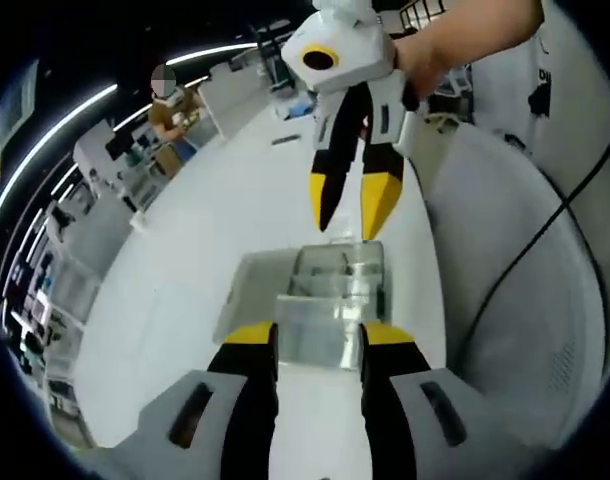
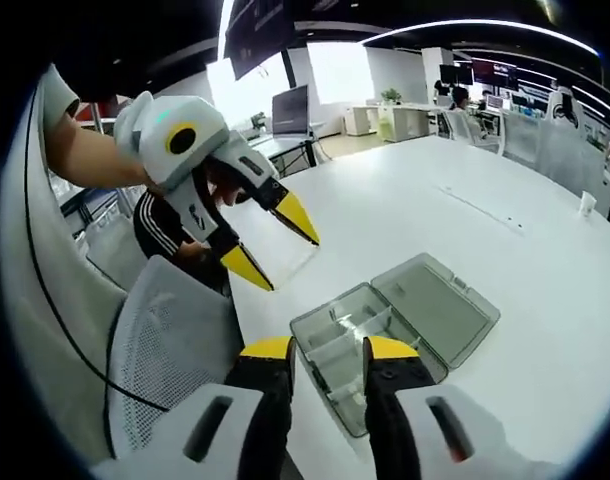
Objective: Insert the divider into the dual guide fixture by aligning both edges with the guide slots and pushing it downward to the bottom, including one-sided entry, uneven engagement, binding, and posture correction.
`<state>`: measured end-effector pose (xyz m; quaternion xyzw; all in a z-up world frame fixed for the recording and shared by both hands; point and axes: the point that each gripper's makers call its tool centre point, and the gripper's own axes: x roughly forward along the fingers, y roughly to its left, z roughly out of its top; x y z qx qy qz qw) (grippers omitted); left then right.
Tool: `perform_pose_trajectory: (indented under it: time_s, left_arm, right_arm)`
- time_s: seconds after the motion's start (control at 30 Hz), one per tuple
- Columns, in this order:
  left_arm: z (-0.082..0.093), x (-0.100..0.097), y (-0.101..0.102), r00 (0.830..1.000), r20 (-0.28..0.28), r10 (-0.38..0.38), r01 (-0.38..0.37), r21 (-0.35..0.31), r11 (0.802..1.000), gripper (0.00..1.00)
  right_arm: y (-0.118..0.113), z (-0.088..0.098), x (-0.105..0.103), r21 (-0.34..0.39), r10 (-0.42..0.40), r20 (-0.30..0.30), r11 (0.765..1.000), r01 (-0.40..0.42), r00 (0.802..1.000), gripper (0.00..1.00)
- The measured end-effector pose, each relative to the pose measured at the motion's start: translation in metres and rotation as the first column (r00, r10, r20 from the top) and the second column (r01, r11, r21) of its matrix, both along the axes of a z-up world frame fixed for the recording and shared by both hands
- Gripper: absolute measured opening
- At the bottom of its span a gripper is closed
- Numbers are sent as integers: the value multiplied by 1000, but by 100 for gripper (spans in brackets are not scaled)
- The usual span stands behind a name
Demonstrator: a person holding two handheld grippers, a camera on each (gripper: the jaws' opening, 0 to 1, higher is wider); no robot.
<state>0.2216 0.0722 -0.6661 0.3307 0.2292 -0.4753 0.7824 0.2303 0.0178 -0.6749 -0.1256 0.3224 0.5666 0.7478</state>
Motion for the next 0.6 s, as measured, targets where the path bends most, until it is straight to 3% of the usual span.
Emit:
perform_pose_trajectory:
  time_s: [0.6]
  left_arm:
    - [8,6,-15,998,51,35,-33,-39,999,29]
  right_arm:
    - [11,6,5,50,-33,-53,998,36,998,14]
